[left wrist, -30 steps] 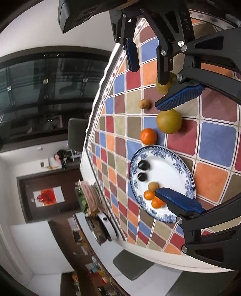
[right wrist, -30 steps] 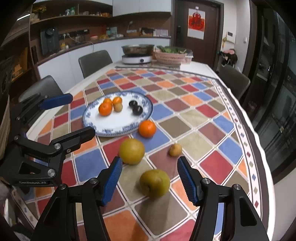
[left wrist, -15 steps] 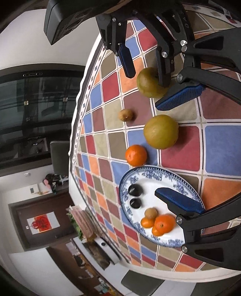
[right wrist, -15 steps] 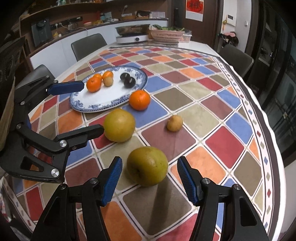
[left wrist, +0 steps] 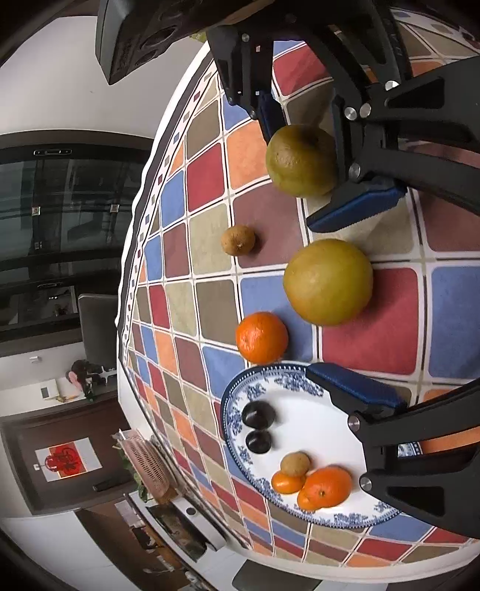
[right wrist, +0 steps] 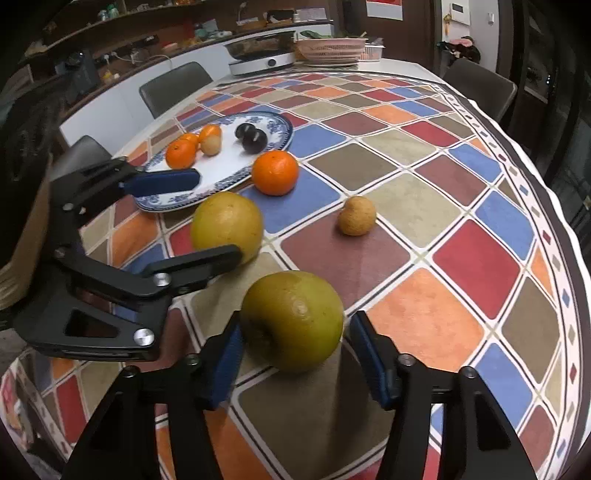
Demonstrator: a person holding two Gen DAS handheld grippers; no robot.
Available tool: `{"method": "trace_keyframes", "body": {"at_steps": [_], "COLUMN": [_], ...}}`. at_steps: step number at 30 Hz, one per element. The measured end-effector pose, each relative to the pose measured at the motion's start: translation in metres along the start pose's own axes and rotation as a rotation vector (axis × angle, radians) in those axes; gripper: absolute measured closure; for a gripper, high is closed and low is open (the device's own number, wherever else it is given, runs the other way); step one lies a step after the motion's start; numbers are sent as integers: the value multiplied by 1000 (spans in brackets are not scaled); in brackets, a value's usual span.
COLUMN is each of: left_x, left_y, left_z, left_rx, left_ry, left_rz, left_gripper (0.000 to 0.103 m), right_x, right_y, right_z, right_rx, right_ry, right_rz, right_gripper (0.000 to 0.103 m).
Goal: Organize fruits
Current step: 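Grasp a green pear with the right tool while the left tool grasps a yellow pear, then carry the green pear and yellow pear over the plate with both tools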
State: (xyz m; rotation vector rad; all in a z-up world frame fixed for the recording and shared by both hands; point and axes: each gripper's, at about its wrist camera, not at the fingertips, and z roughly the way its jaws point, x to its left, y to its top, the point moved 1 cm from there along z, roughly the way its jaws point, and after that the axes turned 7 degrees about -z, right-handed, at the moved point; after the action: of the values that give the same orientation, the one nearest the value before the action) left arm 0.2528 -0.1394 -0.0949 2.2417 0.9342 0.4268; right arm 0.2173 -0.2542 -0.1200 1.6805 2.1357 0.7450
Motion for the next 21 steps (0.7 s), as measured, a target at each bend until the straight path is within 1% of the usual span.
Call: {"method": "trace_keyframes", "body": {"at_steps": [2, 5, 6, 9, 14, 21], "left_x": [-1, -2, -2, -2, 2, 5], "left_y": [0, -1, -1, -2, -8, -12], "left_z": [3, 5, 5, 3, -9, -41], "left_rx": [7, 28, 34, 39, 38, -11], "left_ry": [-1, -18, -23, -7, 16, 46], "left_rz": [-2, -13, -18, -33, -101, -171], "left_gripper": [39, 53, 54, 54, 54, 54], "right_x": [0, 0, 0, -1, -3, 2], "right_y": [-1, -1, -1, -2, -4, 0], "right_z": [-1, -2, -2, -3, -4, -17], "right_rx": [-7, -15, -17, -22, -24, -56], "right_ry": [10, 16, 17, 19, 17, 33], "right_rz": [-2, -1, -1, 6, 21, 16], "right_gripper": [52, 52, 52, 52, 52, 52]}}
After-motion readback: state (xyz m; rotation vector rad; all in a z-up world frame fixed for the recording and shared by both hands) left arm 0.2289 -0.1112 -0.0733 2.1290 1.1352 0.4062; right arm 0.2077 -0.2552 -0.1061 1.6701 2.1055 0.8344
